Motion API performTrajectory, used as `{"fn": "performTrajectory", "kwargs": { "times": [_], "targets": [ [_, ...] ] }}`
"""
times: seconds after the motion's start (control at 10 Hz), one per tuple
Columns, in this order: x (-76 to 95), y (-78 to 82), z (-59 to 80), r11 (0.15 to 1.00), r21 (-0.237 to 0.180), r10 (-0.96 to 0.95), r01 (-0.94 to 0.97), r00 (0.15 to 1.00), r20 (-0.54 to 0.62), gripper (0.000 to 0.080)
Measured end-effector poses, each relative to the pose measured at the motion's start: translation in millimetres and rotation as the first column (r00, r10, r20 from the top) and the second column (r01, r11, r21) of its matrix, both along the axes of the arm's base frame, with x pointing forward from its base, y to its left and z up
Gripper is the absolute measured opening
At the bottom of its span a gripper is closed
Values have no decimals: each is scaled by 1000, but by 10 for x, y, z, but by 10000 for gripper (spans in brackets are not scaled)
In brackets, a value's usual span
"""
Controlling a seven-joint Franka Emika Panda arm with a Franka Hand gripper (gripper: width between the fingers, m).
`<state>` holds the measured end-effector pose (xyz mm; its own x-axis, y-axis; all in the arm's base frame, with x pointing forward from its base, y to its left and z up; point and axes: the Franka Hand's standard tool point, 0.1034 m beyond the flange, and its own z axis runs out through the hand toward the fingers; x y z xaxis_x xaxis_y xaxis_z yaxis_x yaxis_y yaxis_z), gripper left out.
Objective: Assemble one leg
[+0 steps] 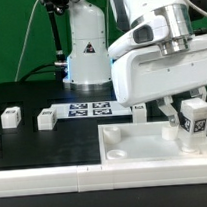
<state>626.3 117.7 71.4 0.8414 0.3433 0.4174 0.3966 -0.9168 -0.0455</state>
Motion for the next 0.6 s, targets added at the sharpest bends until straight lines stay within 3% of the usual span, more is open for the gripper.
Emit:
{"fn": "performTrajectory", "kwargs": {
  "times": [0.2,0.6],
  "targets": [
    [-12,-2,-63,1000,1,-4,4,1000,6,290],
    [-68,-10,-111,999,3,-32,32,992,124,290]
  ]
}}
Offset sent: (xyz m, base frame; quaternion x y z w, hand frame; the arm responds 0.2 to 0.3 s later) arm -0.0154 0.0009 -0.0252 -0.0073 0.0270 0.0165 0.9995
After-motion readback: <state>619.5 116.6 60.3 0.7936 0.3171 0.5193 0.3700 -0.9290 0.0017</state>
